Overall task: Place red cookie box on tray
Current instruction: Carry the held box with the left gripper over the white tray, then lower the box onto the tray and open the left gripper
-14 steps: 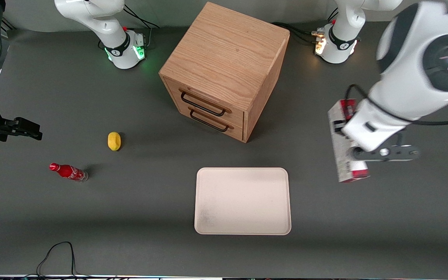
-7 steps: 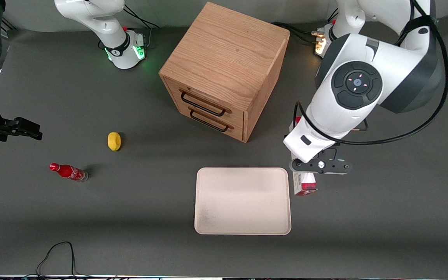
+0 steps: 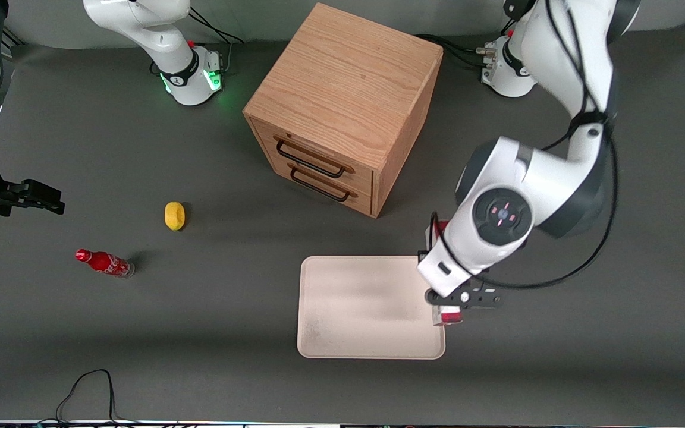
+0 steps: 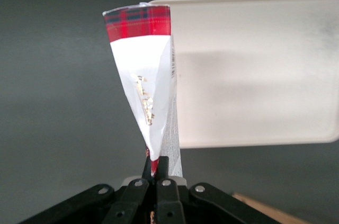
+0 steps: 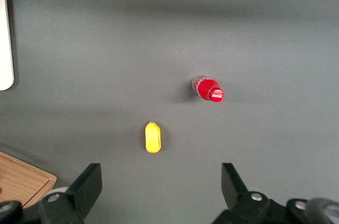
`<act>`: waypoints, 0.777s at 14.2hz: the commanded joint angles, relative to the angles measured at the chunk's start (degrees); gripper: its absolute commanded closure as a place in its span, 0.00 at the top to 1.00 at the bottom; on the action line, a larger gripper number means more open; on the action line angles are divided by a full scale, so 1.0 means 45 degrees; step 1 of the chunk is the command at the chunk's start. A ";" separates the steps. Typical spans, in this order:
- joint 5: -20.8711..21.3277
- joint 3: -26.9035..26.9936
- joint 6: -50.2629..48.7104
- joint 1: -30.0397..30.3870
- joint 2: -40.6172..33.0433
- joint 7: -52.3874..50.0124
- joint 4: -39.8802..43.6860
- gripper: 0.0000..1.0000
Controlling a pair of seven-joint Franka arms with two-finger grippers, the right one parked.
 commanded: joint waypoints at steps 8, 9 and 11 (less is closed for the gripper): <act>-0.0350 -0.0033 0.2708 0.0059 0.1822 -0.0130 -0.0701 0.00; -0.0349 -0.0033 0.2748 0.0059 0.1843 -0.0110 -0.0701 0.00; -0.0369 -0.0033 0.3040 0.0059 0.1979 -0.0130 -0.0682 0.00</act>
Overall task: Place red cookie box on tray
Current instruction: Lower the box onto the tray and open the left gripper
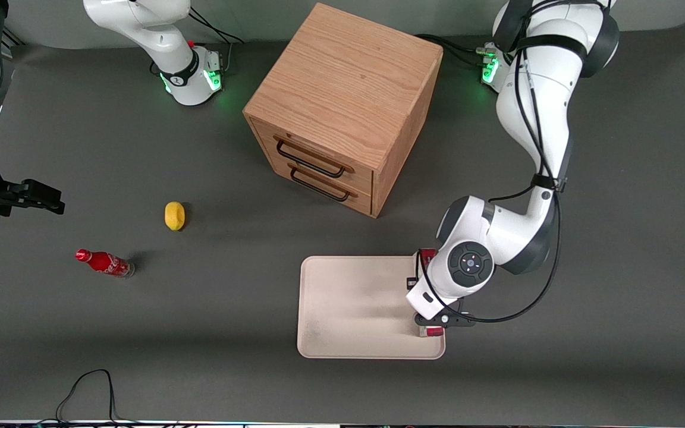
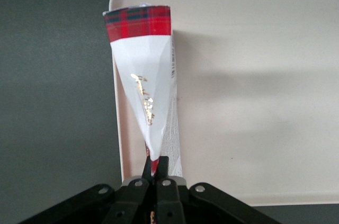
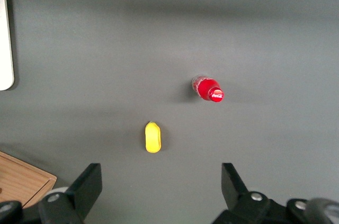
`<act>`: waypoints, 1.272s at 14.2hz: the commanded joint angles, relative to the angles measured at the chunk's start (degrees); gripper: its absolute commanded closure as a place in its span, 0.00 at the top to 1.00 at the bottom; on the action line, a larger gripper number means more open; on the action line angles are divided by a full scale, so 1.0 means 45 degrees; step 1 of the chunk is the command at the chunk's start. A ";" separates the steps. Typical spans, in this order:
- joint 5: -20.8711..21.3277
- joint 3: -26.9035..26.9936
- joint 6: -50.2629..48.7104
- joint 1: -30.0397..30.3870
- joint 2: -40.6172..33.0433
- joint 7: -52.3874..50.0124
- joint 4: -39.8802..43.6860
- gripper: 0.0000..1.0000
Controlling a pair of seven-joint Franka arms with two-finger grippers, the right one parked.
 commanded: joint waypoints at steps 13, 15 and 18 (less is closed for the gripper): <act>-0.0114 0.0035 -0.2284 -0.0166 -0.1626 -0.0325 0.0084 1.00; -0.0114 0.0016 -0.4294 -0.0186 -0.3263 -0.0286 0.0007 1.00; 0.0099 0.0074 -0.6953 0.0048 -0.5434 -0.0091 -0.0285 1.00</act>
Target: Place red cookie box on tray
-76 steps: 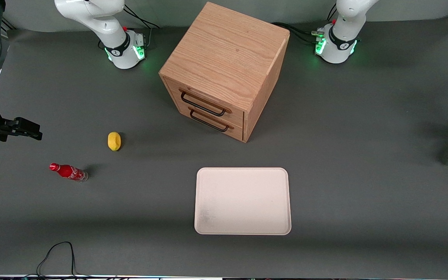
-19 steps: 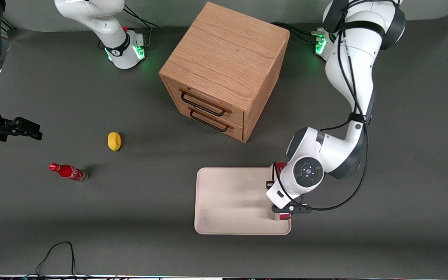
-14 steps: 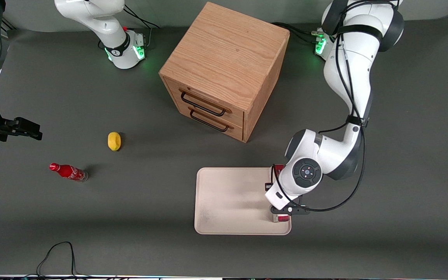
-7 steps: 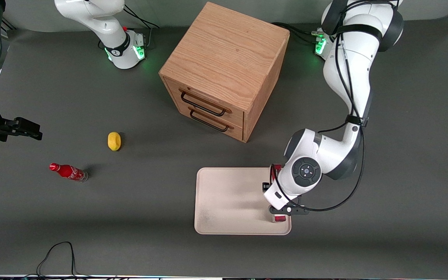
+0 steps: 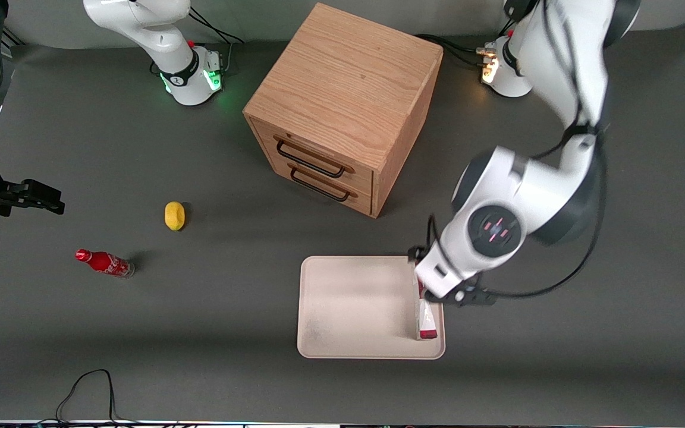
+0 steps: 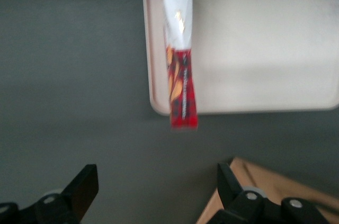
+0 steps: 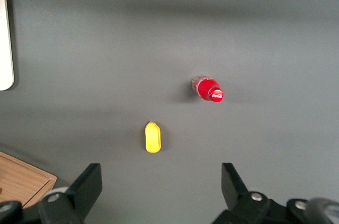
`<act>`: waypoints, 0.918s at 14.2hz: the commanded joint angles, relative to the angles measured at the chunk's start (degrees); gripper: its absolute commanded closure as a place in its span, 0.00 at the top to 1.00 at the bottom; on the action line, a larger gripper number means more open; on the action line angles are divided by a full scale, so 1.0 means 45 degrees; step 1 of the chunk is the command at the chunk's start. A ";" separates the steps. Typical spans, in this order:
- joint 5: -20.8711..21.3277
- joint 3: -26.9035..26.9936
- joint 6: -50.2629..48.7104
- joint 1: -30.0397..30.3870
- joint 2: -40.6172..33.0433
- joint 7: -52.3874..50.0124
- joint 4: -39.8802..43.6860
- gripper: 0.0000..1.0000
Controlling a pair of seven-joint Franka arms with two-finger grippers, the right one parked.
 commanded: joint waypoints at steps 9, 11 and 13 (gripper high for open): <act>0.0966 0.0371 -0.0485 0.2132 -0.7703 0.1965 -0.6443 1.00; 0.0869 0.0371 -0.0171 0.3011 -0.7901 0.2612 -0.6778 1.00; 0.0752 0.0390 0.0160 0.3966 -0.7980 0.3877 -0.7032 1.00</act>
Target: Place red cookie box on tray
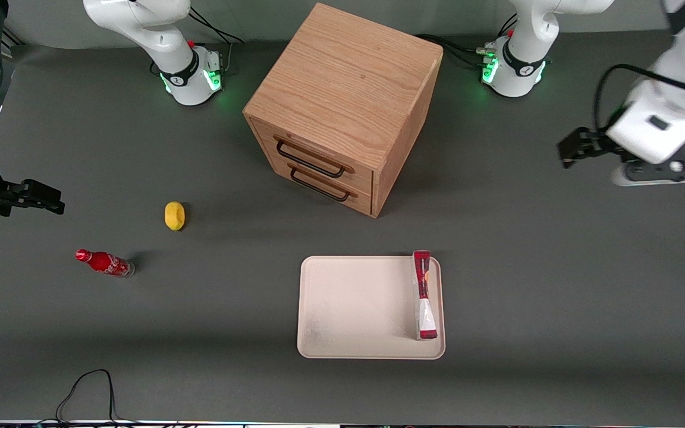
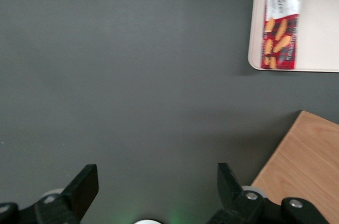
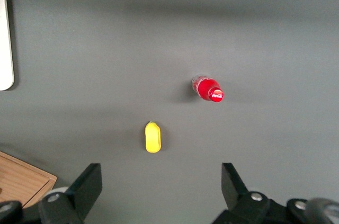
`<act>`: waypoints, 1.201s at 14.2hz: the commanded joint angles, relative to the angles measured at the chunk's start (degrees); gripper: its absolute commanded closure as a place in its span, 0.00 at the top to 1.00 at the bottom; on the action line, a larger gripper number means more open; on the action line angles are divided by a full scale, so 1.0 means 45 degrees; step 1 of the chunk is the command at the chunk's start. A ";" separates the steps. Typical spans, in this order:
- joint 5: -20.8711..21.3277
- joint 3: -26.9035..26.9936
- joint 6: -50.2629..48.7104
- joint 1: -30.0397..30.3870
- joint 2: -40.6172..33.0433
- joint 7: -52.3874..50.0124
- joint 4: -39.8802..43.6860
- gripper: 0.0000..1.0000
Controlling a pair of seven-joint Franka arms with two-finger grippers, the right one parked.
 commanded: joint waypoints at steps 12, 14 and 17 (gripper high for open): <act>-0.0524 -0.0360 0.2939 0.2422 -0.0235 0.2195 -0.1673 1.00; -0.0485 -0.0964 0.2899 0.2792 -0.0195 0.2176 -0.1634 1.00; -0.0485 -0.0968 0.2238 0.2794 -0.0312 0.2176 -0.1439 1.00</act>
